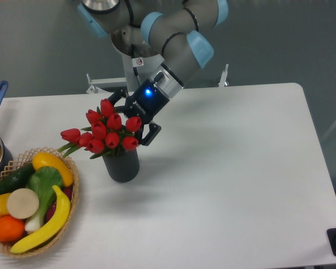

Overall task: Pick up the flowers from the vase
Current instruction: 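Close the gripper around the tulip stems just below the blooms, then lift the gripped tulips straight up out of the vase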

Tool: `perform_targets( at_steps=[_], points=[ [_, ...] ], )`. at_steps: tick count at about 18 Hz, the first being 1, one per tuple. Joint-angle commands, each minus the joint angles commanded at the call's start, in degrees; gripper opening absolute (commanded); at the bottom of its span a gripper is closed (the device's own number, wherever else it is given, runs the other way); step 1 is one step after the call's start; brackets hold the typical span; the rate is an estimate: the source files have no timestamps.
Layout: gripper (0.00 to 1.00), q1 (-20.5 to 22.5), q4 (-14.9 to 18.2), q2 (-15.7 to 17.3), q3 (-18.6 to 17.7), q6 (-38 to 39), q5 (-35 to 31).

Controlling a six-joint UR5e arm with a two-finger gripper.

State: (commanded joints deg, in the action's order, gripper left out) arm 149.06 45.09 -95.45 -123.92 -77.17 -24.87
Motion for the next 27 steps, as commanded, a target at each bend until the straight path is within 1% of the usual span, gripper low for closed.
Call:
perform_targets(
  at_steps=[1,2,3,4,8,12,13,18,22,24,27],
  points=[
    [0.35,0.1,0.0,0.0,0.0,0.0,0.1],
    [0.18,0.2,0.0,0.0,0.1,0.0,0.1],
    [0.06,0.3,0.0,0.0,0.1,0.0,0.1],
    [0.00,0.3,0.0,0.2,0.1,0.0,0.1],
    [0.00,0.6,0.0,0.7,0.1,1.5,0.3],
    [0.00,1.1,0.0,1.5,0.4,2.5,2.8],
    [0.00,1.3,0.1,1.9,0.4,2.6,3.8],
    [0.00,2.6,0.1,4.6,1.3,8.7,5.8],
    [0.00,4.0,0.1,6.4,1.4,11.3,8.2],
    [0.00,4.8,0.2,6.6,2.2,12.6,9.7],
    [0.00,5.0,0.1,6.6,3.9,15.7,10.8]
  ],
)
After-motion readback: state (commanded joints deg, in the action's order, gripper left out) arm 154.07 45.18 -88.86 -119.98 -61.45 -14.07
